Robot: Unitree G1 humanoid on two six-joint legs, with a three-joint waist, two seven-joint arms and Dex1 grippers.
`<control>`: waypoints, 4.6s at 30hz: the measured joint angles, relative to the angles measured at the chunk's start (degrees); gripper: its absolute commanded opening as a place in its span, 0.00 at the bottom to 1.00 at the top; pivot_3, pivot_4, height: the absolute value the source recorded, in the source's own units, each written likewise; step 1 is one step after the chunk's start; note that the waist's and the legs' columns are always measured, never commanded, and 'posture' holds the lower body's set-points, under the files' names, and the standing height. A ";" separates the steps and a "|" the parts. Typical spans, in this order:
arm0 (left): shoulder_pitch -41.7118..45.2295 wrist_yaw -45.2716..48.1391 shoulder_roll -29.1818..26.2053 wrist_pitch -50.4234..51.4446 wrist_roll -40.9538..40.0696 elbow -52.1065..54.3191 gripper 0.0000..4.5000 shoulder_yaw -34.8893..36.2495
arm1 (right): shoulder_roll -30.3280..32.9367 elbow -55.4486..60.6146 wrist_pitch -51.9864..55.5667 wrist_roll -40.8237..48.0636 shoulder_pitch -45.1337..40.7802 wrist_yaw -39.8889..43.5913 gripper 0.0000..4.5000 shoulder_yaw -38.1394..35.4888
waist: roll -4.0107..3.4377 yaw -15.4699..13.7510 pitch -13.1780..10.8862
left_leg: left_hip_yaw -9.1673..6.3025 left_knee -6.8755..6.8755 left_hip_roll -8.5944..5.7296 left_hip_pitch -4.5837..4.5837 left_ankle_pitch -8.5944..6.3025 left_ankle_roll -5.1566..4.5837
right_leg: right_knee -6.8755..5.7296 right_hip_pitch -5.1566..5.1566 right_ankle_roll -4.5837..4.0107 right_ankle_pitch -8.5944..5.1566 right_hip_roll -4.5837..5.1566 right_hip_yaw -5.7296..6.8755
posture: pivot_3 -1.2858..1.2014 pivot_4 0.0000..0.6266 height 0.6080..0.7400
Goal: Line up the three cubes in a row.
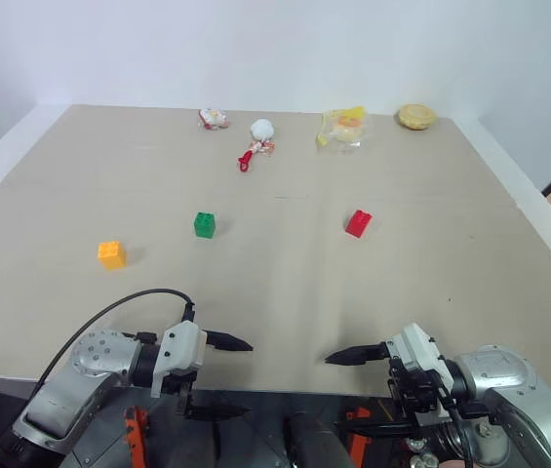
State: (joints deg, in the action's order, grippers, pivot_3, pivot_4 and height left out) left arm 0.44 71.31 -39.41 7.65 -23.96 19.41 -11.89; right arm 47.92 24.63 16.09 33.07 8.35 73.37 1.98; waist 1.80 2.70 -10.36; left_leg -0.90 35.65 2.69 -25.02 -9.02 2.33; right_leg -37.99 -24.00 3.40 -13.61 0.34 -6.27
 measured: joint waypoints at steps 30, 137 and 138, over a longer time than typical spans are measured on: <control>23.54 -21.38 18.73 11.85 -6.46 -4.04 0.99 5.20 | -4.67 -12.10 12.30 4.65 -31.10 -14.09 1.00 -4.07 | 0.07 0.16 -0.11 | -0.09 0.66 -0.09 0.03 0.06 -0.09 | 0.01 0.25 0.11 0.35 -0.07 -0.05 | 0.52 0.24 1.00; 20.38 -63.20 33.79 4.64 16.54 -15.91 1.00 14.22 | -14.66 -25.55 11.95 -8.65 -50.26 -10.50 1.00 0.63 | -0.04 1.34 -0.10 | -0.31 0.00 -0.16 0.40 -0.16 -0.08 | -0.07 0.63 0.28 0.00 -0.23 -0.06 | 0.52 0.24 1.00; 20.39 -63.74 33.80 4.33 16.82 -17.50 1.00 14.56 | -15.17 -26.51 11.51 -8.81 -50.44 -10.83 1.00 0.63 | -0.04 1.35 -0.10 | -0.32 -0.02 -0.17 0.39 -0.16 -0.08 | -0.07 0.61 0.34 0.02 -0.23 -0.06 | 0.52 0.24 1.00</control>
State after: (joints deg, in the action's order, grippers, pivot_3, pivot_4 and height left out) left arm 20.83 7.57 -5.61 11.98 -7.13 1.92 2.68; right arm 32.75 -1.88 27.60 24.26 -42.09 62.53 2.61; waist 1.76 4.05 -10.46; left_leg -1.22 35.63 2.52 -24.64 -9.18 2.25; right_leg -38.06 -23.39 3.74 -13.58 0.11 -6.33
